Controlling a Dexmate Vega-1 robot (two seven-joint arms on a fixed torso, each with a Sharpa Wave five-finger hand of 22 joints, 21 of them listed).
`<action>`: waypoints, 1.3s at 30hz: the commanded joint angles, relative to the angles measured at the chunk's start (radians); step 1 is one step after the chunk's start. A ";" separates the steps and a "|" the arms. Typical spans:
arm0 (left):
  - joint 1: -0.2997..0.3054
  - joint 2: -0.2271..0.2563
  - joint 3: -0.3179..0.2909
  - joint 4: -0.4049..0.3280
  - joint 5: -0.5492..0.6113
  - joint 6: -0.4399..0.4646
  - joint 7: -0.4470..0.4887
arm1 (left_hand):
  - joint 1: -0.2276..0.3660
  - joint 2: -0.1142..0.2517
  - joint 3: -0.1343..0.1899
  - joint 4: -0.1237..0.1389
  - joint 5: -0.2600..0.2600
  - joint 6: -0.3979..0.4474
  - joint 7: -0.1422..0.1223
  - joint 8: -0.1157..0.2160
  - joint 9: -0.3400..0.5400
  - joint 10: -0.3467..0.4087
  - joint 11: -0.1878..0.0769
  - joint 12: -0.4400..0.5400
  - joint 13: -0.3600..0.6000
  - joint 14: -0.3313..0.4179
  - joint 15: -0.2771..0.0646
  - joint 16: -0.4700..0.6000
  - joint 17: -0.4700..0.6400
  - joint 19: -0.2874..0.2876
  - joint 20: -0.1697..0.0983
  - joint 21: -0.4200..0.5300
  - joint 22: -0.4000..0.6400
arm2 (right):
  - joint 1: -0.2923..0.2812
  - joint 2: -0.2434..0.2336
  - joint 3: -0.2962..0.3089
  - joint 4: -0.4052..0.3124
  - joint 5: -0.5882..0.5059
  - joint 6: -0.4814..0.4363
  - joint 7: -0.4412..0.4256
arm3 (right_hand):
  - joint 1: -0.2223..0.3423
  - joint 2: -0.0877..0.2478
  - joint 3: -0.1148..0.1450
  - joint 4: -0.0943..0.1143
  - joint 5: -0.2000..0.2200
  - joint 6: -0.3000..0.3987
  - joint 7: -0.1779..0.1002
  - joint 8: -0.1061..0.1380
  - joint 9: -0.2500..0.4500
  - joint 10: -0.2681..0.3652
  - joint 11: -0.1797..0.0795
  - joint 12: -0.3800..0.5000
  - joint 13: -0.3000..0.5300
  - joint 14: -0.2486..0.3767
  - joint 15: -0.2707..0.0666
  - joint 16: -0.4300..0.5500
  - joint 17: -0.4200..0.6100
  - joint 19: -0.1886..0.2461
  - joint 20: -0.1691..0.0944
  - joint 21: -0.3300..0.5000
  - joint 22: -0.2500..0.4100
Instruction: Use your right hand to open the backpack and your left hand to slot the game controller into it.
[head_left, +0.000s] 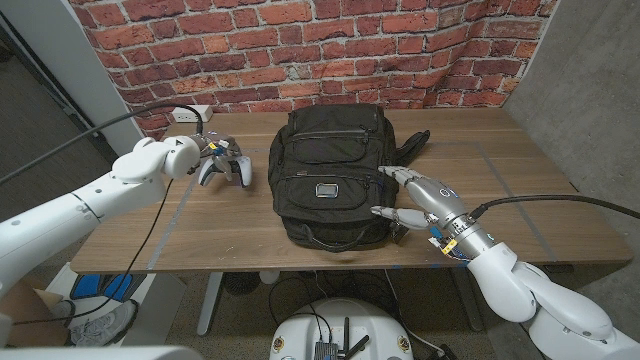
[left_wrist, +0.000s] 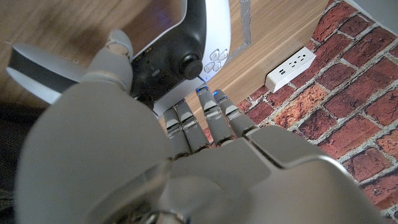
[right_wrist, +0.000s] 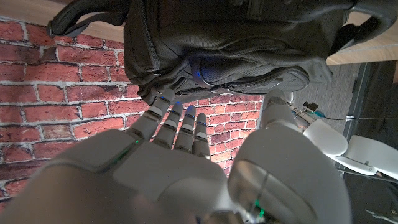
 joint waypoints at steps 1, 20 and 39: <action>0.007 0.005 -0.006 0.001 -0.002 0.002 0.012 | 0.042 0.095 0.003 0.006 0.004 0.052 -0.012 0.002 0.005 0.014 -0.006 0.001 0.004 0.011 -0.169 0.005 0.003 0.012 -0.161 0.008 0.005 | -0.026 -0.021 -0.043 -0.045 -0.116 -0.066 0.003 | 0.018 0.001 0.007 0.002 0.007 0.009 -0.003 0.002 0.002 0.005 -0.002 0.004 0.002 0.011 -0.006 0.004 0.001 0.006 -0.002 0.004 0.002; 0.028 0.020 -0.015 0.013 -0.026 -0.012 0.036 | 0.044 0.100 0.002 0.007 0.004 0.058 -0.012 -0.004 0.006 0.021 -0.006 -0.001 0.004 0.018 -0.169 0.003 0.002 0.016 -0.161 0.007 0.005 | 0.028 -0.004 -0.187 -0.053 -0.342 -0.186 0.020 | 0.115 -0.018 0.032 0.000 0.004 0.030 -0.032 0.015 0.005 0.032 -0.016 0.006 0.004 0.048 -0.032 0.016 0.000 0.037 -0.017 0.007 0.003; 0.024 0.022 -0.016 0.028 -0.033 -0.028 0.046 | 0.044 0.107 0.001 0.007 0.003 0.073 -0.008 -0.007 0.007 0.029 -0.005 -0.003 0.005 0.029 -0.169 0.002 0.002 0.025 -0.160 0.009 0.005 | 0.096 0.014 -0.293 -0.007 -0.486 -0.242 -0.022 | 0.215 -0.038 0.048 0.009 -0.007 0.112 -0.054 0.047 0.006 0.103 -0.047 0.017 0.006 0.106 -0.067 0.040 0.004 0.096 -0.044 0.013 0.003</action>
